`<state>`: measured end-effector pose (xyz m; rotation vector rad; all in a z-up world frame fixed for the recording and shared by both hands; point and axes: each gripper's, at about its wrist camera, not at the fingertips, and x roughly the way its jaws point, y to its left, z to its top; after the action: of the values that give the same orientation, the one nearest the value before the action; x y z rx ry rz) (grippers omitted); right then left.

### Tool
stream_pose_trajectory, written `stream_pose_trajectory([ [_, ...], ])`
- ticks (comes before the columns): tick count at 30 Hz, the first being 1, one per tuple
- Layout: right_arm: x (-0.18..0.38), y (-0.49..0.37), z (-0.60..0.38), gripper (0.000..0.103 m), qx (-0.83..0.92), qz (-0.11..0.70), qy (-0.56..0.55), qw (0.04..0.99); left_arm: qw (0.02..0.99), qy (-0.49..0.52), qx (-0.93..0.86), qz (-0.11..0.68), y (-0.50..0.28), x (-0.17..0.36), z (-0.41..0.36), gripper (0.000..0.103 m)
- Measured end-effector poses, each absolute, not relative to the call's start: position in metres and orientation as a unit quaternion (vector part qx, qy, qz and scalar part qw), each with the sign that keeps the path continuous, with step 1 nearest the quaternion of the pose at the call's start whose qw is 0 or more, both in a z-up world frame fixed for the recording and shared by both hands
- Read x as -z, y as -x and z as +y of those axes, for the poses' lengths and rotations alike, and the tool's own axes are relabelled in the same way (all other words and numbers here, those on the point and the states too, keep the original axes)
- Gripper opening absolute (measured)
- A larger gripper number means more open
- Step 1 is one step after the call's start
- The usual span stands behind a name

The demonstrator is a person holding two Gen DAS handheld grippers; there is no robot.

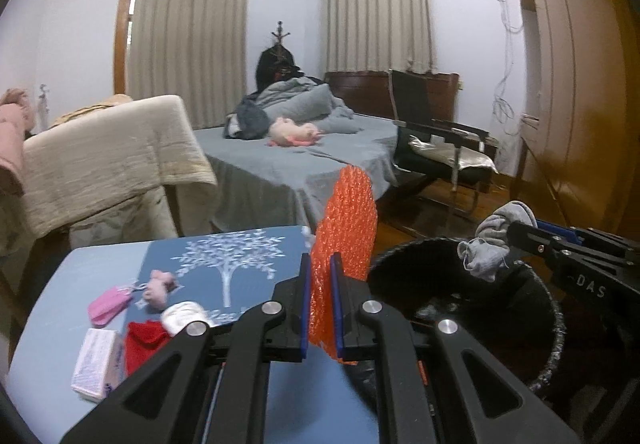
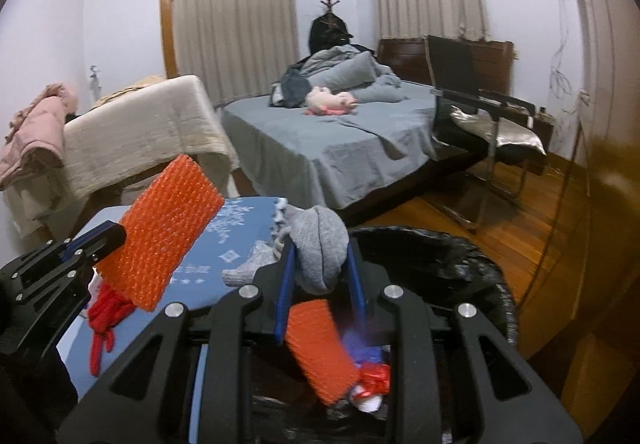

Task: Collect trash
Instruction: 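Move both tools over the bin and open them to drop pad and sock, then move both open tools back over the items on the table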

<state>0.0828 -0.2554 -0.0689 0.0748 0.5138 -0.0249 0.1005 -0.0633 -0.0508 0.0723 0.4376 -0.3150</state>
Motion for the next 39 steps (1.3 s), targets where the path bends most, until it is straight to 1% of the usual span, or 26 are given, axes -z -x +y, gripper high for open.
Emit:
stream_pose_trajectory([
  [12, 0.086, -0.081, -0.303, 0.024, 0.06, 0.269, -0.04, 0.96, 0.948, -0.047, 0.214, 0.23, -0.118, 0.062, -0.125, 0.009],
  [19, 0.096, -0.085, -0.322, 0.024, 0.076, 0.279, -0.039, 0.957, 0.939, -0.045, 0.238, 0.242, -0.126, 0.072, -0.148, 0.009],
  [22, 0.099, -0.086, -0.327, 0.027, 0.083, 0.282, -0.038, 0.955, 0.933, -0.045, 0.254, 0.25, -0.128, 0.077, -0.154, 0.011],
  [23, 0.101, -0.087, -0.329, 0.03, 0.088, 0.283, -0.037, 0.954, 0.931, -0.043, 0.259, 0.254, -0.129, 0.078, -0.155, 0.018],
  [24, 0.101, -0.086, -0.329, 0.038, 0.09, 0.284, -0.037, 0.954, 0.928, -0.042, 0.264, 0.259, -0.13, 0.08, -0.157, 0.027],
  [25, 0.101, -0.086, -0.331, 0.042, 0.094, 0.284, -0.037, 0.953, 0.927, -0.04, 0.265, 0.261, -0.13, 0.081, -0.157, 0.031],
  [27, 0.1, -0.084, -0.333, 0.052, 0.099, 0.28, -0.04, 0.954, 0.928, -0.034, 0.265, 0.26, -0.129, 0.081, -0.152, 0.043],
  [28, 0.1, -0.083, -0.333, 0.056, 0.101, 0.278, -0.04, 0.955, 0.928, -0.032, 0.263, 0.261, -0.129, 0.081, -0.15, 0.046],
  [30, 0.1, -0.081, -0.334, 0.08, 0.107, 0.273, -0.039, 0.955, 0.93, -0.028, 0.256, 0.261, -0.129, 0.08, -0.143, 0.052],
  [31, 0.099, -0.081, -0.334, 0.087, 0.11, 0.271, -0.039, 0.955, 0.932, -0.028, 0.253, 0.26, -0.128, 0.079, -0.14, 0.055],
  [32, 0.098, -0.079, -0.333, 0.096, 0.112, 0.266, -0.042, 0.957, 0.934, -0.029, 0.248, 0.257, -0.127, 0.078, -0.135, 0.062],
  [33, 0.097, -0.077, -0.331, 0.097, 0.111, 0.263, -0.044, 0.957, 0.937, -0.031, 0.24, 0.253, -0.126, 0.076, -0.13, 0.07],
  [36, 0.096, -0.076, -0.327, 0.097, 0.107, 0.265, -0.048, 0.957, 0.945, -0.036, 0.221, 0.238, -0.119, 0.07, -0.113, 0.08],
  [39, 0.094, -0.075, -0.315, 0.097, 0.095, 0.264, -0.051, 0.958, 0.951, -0.035, 0.202, 0.232, -0.115, 0.066, -0.094, 0.086],
])
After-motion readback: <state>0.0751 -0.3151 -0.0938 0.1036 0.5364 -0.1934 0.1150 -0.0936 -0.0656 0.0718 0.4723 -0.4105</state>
